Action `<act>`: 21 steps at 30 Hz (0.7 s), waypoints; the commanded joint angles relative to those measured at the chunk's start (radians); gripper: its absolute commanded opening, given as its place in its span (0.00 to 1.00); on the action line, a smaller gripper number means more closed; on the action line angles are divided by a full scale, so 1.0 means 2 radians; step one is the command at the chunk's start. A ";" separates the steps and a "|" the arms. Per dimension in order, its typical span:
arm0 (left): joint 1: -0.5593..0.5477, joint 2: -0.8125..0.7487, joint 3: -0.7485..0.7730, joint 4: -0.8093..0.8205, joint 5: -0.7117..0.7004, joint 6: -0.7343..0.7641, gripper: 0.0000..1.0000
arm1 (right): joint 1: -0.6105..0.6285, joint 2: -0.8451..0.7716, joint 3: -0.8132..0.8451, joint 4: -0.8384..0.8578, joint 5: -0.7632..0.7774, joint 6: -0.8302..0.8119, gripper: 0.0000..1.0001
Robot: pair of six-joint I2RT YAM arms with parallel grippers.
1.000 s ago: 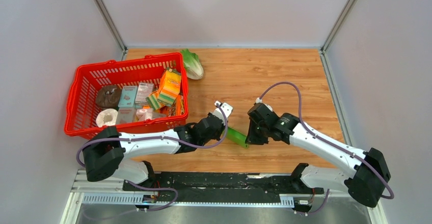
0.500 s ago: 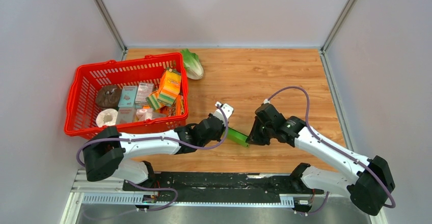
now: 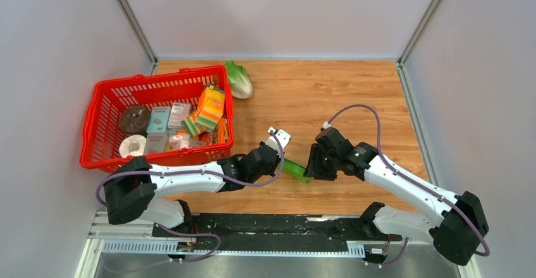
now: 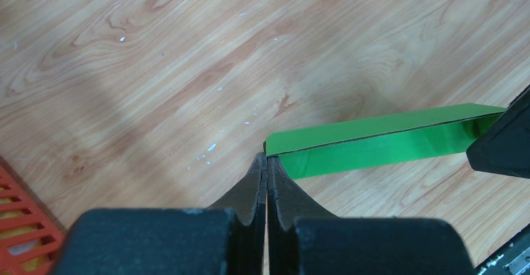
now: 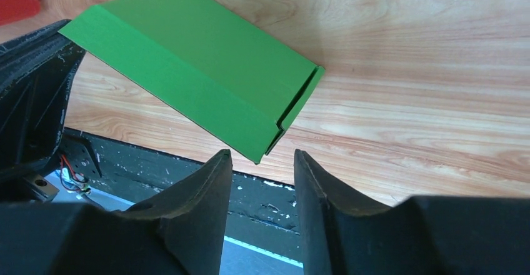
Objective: Fold the paper box
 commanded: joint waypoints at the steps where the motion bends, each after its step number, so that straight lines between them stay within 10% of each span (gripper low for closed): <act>1: -0.004 0.004 0.011 -0.005 0.006 -0.001 0.00 | -0.001 -0.009 0.023 0.003 0.010 -0.034 0.45; 21: -0.004 0.007 0.012 -0.002 0.007 0.001 0.00 | -0.001 0.012 0.029 -0.019 0.051 -0.069 0.14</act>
